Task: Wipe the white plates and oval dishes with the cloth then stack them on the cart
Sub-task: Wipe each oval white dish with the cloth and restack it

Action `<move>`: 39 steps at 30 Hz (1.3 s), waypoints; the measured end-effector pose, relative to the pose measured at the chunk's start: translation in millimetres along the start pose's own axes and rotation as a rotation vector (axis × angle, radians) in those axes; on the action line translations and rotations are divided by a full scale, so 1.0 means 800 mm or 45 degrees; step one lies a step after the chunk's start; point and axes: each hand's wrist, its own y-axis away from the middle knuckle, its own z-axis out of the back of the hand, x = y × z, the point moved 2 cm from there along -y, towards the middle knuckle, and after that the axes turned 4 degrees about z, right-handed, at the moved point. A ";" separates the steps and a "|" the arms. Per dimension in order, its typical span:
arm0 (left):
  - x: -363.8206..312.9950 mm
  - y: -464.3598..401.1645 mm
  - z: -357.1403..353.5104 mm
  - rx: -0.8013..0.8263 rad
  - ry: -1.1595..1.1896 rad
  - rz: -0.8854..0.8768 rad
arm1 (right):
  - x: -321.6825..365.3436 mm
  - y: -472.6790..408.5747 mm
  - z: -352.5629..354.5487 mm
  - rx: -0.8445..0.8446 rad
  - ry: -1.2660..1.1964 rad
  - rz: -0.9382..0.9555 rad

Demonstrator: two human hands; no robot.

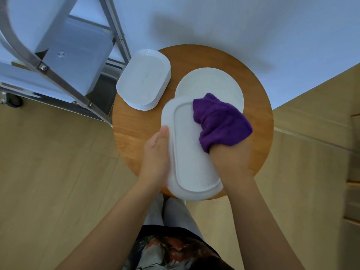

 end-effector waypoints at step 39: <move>0.164 -0.098 0.045 0.755 -2.095 -0.803 | -0.034 0.025 -0.046 -0.231 -0.692 -0.248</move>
